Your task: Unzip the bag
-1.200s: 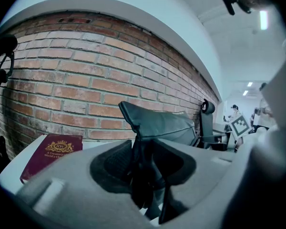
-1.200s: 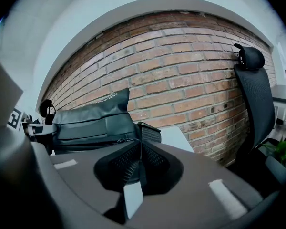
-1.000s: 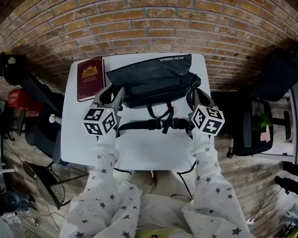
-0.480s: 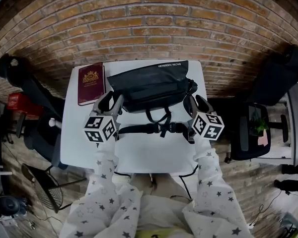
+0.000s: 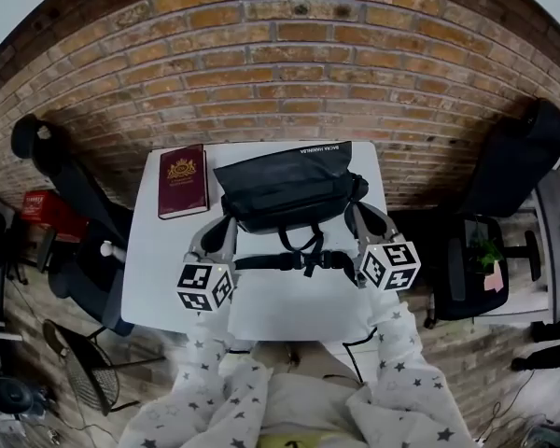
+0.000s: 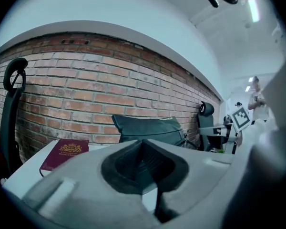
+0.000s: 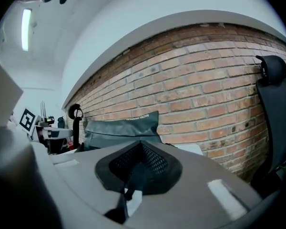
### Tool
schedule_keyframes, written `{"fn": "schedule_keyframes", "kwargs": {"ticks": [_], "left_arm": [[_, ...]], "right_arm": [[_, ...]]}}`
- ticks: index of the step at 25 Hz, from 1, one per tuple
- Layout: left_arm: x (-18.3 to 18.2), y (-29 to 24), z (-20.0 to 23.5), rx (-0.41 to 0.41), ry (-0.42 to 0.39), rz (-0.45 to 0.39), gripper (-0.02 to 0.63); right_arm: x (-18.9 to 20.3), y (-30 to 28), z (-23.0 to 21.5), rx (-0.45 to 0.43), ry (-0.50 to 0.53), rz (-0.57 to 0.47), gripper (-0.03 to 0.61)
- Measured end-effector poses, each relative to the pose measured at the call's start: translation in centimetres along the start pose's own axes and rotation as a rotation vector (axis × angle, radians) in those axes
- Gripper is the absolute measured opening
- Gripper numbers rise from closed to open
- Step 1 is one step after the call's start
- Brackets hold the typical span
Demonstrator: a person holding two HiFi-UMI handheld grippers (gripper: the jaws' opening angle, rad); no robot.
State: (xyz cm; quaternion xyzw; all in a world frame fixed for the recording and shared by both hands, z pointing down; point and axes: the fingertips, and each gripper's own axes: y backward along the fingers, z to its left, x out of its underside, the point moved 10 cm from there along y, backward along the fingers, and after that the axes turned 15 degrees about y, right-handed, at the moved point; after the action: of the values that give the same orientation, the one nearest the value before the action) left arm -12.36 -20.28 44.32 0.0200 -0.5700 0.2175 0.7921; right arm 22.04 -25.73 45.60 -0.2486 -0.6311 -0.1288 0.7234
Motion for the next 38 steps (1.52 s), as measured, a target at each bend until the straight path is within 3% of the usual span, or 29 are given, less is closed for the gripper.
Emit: {"fn": "schedule_keyframes", "kwargs": {"ticks": [12, 29, 38], "left_arm": [[-3.2, 3.8, -2.3, 0.062, 0.004, -0.045, -0.002], [-8.2, 6.3, -2.5, 0.076, -0.043, -0.158, -0.002], [-8.6, 7.0, -2.2, 0.059, -0.053, -0.178, -0.002]], "right_arm": [[-5.4, 3.5, 2.8, -0.066, 0.017, -0.158, 0.009], [-10.8, 6.3, 3.2, 0.038, 0.016, -0.288, 0.008], [-11.4, 6.6, 3.8, 0.038, 0.039, -0.293, 0.008]]}}
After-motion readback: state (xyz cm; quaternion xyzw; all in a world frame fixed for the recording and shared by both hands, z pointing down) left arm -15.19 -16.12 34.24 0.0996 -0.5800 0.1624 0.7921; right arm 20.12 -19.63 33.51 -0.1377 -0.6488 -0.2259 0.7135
